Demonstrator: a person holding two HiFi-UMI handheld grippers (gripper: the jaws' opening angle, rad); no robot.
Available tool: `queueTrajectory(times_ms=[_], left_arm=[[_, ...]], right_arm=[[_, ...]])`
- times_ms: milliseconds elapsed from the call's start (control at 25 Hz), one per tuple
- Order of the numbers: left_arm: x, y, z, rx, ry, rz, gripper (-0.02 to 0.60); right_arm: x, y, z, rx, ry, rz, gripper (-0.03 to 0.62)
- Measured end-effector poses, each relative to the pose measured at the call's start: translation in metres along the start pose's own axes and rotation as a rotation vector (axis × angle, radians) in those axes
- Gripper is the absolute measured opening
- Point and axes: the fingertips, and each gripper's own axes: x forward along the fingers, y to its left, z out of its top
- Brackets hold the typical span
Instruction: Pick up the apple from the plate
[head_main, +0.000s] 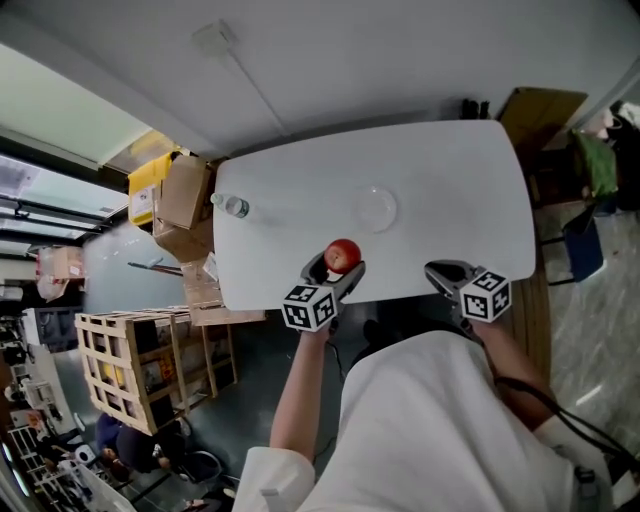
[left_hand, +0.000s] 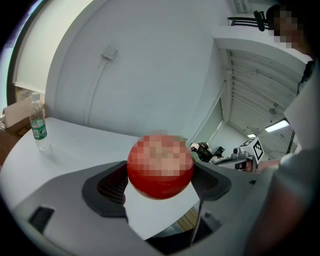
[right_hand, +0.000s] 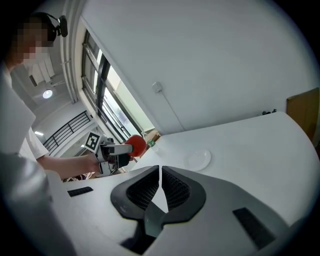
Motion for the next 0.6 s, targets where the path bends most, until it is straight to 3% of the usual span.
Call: queueTrajectory(times_ms=[600], left_arm=[[-0.091, -0.016, -0.026, 0.047, -0.025, -0.076, 0.393]], right_arm=[[-0.021, 0.072, -0.028, -0.035, -0.119, -0.076, 0.040]])
